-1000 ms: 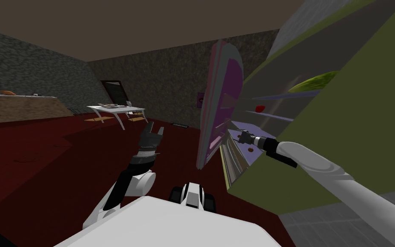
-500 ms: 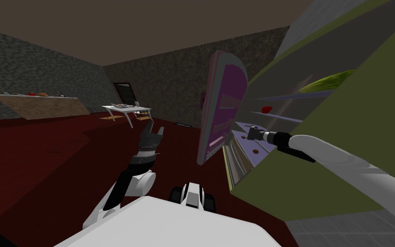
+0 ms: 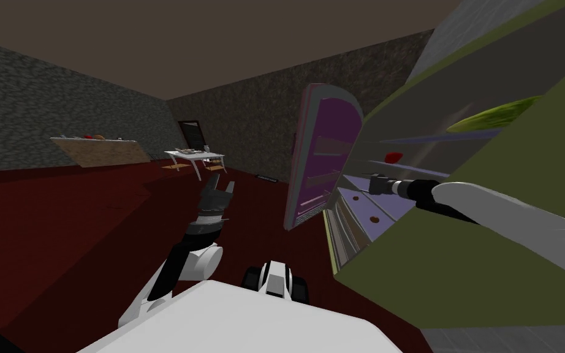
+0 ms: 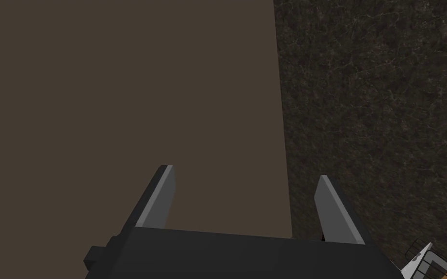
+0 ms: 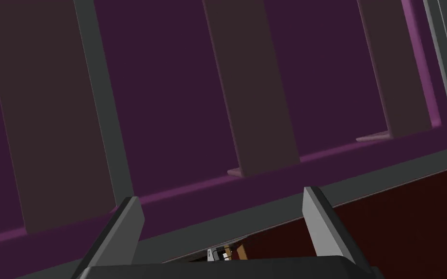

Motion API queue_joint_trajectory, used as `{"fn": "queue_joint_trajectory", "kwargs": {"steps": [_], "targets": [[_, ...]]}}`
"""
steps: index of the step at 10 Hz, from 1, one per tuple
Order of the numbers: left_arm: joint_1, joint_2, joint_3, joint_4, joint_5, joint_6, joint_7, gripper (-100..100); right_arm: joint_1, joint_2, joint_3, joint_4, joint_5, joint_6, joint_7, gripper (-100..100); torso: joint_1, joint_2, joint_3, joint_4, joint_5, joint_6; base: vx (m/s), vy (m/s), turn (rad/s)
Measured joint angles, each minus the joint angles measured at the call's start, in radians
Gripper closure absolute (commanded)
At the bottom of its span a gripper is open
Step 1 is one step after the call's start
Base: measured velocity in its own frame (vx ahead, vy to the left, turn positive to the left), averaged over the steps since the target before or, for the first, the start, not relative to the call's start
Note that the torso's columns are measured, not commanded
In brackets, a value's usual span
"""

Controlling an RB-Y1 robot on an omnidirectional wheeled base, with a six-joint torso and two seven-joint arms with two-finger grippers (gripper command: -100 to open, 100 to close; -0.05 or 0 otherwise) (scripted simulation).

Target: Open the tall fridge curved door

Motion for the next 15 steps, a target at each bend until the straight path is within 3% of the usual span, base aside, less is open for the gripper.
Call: {"fn": "queue_joint_trajectory", "kwargs": {"steps": [2, 3, 4, 7, 8, 9, 10, 12, 13, 14, 15], "targets": [[0.0, 0.0, 0.0, 0.0, 0.0, 0.0, 0.0, 0, 0.011, -0.06, -0.015, -0.004, 0.048, 0.004, -0.007, -100, 0.0, -0.001, -0.001, 0.0, 0.0, 0.0, -0.058, 0.05, 0.155], [0.0, 0.0, 0.0, 0.0, 0.0, 0.0, 0.0, 0, -0.014, -0.09, -0.007, 0.019, 0.084, 0.005, -0.004, -100, 0.001, 0.0, 0.0, 0.0, 0.0, 0.0, -0.055, 0.048, 0.069], [0.0, 0.0, 0.0, 0.0, 0.0, 0.0, 0.0, 0, -0.006, -0.112, -0.015, 0.024, 0.105, 0.009, 0.002, -100, 0.0, 0.0, 0.0, 0.0, 0.0, 0.001, -0.052, 0.05, 0.086], [0.0, 0.0, 0.0, 0.0, 0.0, 0.0, 0.0, 0, -0.048, -0.184, -0.015, 0.071, 0.163, -0.006, 0.029, -100, -0.001, -0.001, -0.001, 0.0, 0.0, 0.0, -0.043, 0.039, 0.109], [0.0, 0.0, 0.0, 0.0, 0.0, 0.0, 0.0, 0, -0.037, -0.216, -0.03, 0.086, 0.182, -0.004, 0.045, -100, 0.001, 0.0, 0.0, 0.0, 0.0, 0.0, -0.039, 0.04, 0.039], [0.0, 0.0, 0.0, 0.0, 0.0, 0.0, 0.0, 0, -0.064, -0.226, -0.015, 0.093, 0.208, -0.006, 0.043, -100, 0.0, -0.001, 0.0, 0.0, 0.0, 0.0, -0.035, 0.031, 0.072], [0.0, 0.0, 0.0, 0.0, 0.0, 0.0, 0.0, 0, -0.042, -0.258, -0.034, 0.089, 0.225, -0.005, 0.035, -100, -0.001, 0.0, 0.0, 0.0, 0.0, 0.0, -0.027, 0.021, 0.036], [0.0, 0.0, 0.0, 0.0, 0.0, 0.0, 0.0, 0, -0.101, -0.271, -0.006, 0.129, 0.249, -0.015, 0.064, -100, -0.001, -0.001, -0.001, 0.0, 0.0, 0.0, -0.03, 0.033, 0.083], [0.0, 0.0, 0.0, 0.0, 0.0, 0.0, 0.0, 0, -0.104, -0.293, -0.007, 0.134, 0.273, -0.016, 0.064, -100, 0.0, 0.0, 0.0, 0.0, 0.0, 0.0, -0.03, 0.031, 0.078], [0.0, 0.0, 0.0, 0.0, 0.0, 0.0, 0.0, 0, -0.14, -0.306, 0.01, 0.15, 0.294, -0.023, 0.072, -100, 0.0, 0.0, 0.0, 0.0, 0.0, 0.0, -0.018, 0.028, 0.044], [0.0, 0.0, 0.0, 0.0, 0.0, 0.0, 0.0, 0, -0.097, -0.335, -0.019, 0.14, 0.301, -0.018, 0.063, -100, 0.0, -0.001, 0.0, 0.0, 0.0, 0.001, -0.006, 0.012, 0.002]]}}
